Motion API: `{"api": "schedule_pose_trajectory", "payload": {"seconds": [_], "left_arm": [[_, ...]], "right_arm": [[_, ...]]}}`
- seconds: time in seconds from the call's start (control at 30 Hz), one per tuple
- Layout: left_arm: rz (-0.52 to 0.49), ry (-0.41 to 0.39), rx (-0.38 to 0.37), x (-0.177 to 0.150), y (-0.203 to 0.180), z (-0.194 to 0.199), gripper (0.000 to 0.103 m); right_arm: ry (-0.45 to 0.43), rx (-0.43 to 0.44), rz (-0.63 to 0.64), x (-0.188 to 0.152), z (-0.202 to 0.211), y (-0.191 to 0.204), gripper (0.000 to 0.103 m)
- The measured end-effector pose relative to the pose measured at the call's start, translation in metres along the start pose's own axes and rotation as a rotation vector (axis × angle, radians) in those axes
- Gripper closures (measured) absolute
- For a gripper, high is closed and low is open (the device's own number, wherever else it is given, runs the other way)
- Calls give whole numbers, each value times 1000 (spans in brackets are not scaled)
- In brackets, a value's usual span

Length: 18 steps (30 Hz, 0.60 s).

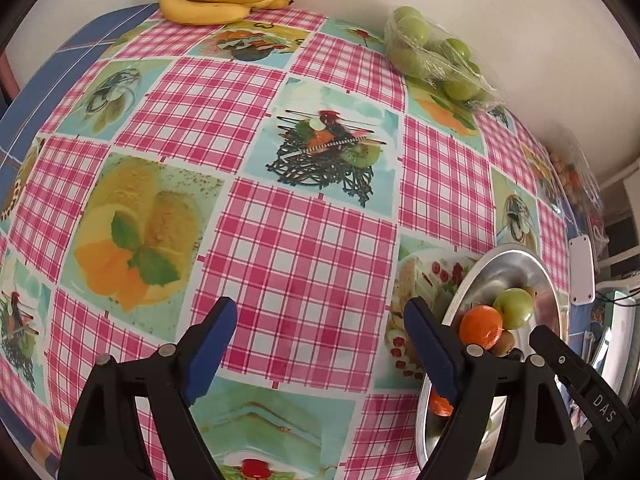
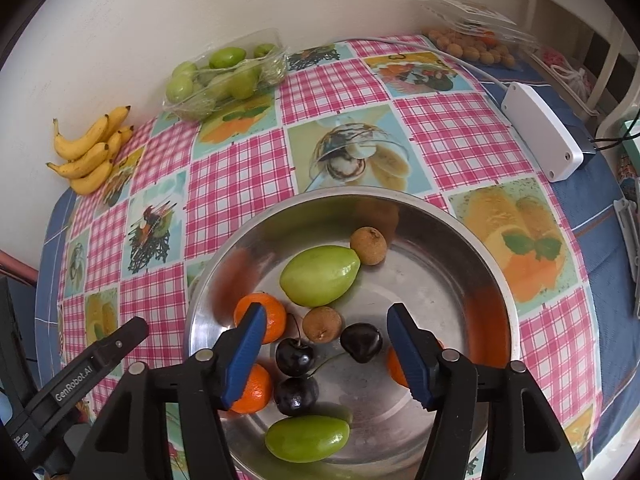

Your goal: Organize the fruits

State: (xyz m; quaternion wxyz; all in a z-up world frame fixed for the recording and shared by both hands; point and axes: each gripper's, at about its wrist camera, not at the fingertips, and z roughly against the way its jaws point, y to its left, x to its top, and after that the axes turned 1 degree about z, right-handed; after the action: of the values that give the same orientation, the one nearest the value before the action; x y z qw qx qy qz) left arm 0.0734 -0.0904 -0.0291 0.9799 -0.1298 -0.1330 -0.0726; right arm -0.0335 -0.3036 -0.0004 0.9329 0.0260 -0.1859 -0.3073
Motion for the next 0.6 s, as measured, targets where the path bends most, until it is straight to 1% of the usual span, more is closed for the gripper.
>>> {"api": "schedule_pose_trajectory", "payload": {"seconds": [0.1, 0.17, 0.23, 0.33, 0.37, 0.4, 0.43, 0.47, 0.6], "left_arm": [[-14, -1, 2, 0, -3, -2, 17], [-22, -3, 7, 1, -4, -3, 17], [-28, -6, 14, 1, -5, -4, 17], [-31, -7, 19, 1, -5, -5, 16], [-30, -7, 20, 1, -4, -5, 16], [-29, -8, 20, 1, -4, -6, 9], [-30, -7, 18, 1, -3, -6, 4], [-30, -10, 17, 1, -2, -5, 2], [-37, -24, 21, 0, -2, -4, 2]], "right_arm": [[-1, -4, 13, 0, -1, 2, 26], [-5, -7, 22, 0, -2, 3, 18], [-9, -8, 28, 0, -2, 4, 13], [-14, -14, 40, 1, -3, 5, 2], [-15, -16, 44, 1, -3, 6, 1], [-14, -17, 46, 1, -4, 6, 1], [-13, -16, 48, 1, -4, 6, 0], [-14, -14, 51, 1, -4, 6, 0], [-13, -14, 58, 0, -5, 7, 0]]}}
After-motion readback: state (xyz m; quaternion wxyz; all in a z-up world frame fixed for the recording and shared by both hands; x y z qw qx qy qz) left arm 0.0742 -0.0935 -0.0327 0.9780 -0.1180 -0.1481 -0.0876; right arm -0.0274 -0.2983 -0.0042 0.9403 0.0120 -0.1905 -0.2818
